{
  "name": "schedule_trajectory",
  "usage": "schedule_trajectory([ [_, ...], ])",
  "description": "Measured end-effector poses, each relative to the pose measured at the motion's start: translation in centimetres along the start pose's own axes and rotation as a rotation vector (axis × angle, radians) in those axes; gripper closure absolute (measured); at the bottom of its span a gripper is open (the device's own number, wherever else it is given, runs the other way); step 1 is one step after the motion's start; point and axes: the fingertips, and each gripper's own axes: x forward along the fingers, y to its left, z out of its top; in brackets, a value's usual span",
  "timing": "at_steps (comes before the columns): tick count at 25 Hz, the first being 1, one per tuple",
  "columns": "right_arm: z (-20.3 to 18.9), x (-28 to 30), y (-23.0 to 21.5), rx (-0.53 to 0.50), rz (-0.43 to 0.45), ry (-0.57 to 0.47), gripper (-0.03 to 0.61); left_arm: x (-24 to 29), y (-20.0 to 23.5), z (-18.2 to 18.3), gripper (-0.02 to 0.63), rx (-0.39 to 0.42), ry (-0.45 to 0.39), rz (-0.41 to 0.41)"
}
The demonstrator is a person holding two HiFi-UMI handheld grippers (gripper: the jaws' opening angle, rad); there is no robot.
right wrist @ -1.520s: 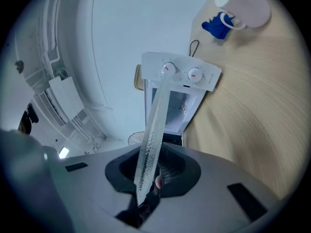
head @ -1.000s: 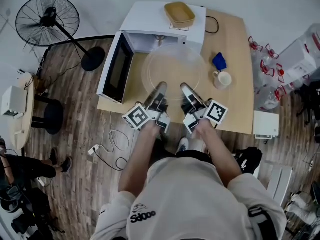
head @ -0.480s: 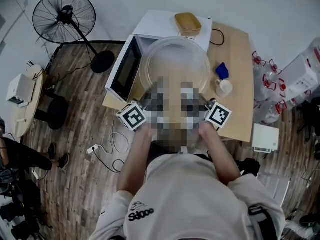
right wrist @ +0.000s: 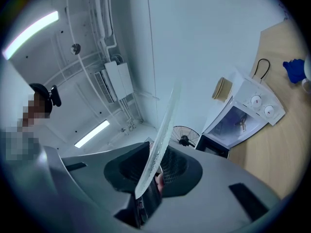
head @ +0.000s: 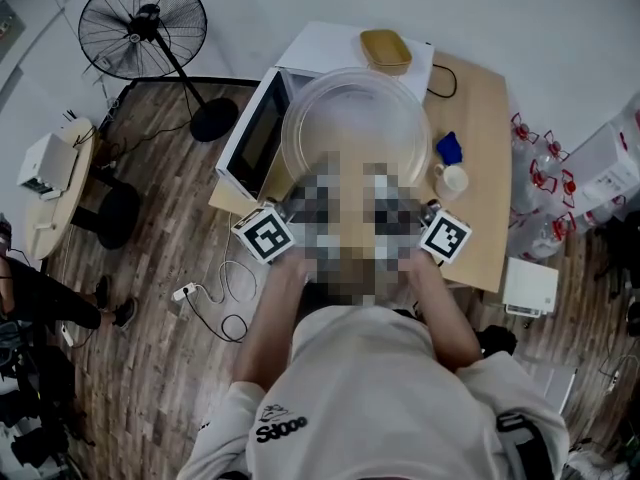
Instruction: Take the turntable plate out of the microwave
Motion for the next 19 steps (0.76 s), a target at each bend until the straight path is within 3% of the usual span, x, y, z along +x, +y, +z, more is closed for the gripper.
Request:
schedule_trajectory([
  [11,0.0,-0.2,-1.4,0.007,-0.026,0.021,0.525,0.5,1.2,-0.7,0.537,-0.027,0.009,0.018],
  [19,-0.3,-0.4,-2.3,0.028,-0.039,0.026,0.523,0.2,2.5,-1.6,0.537,-0.092,0.006,0.055],
])
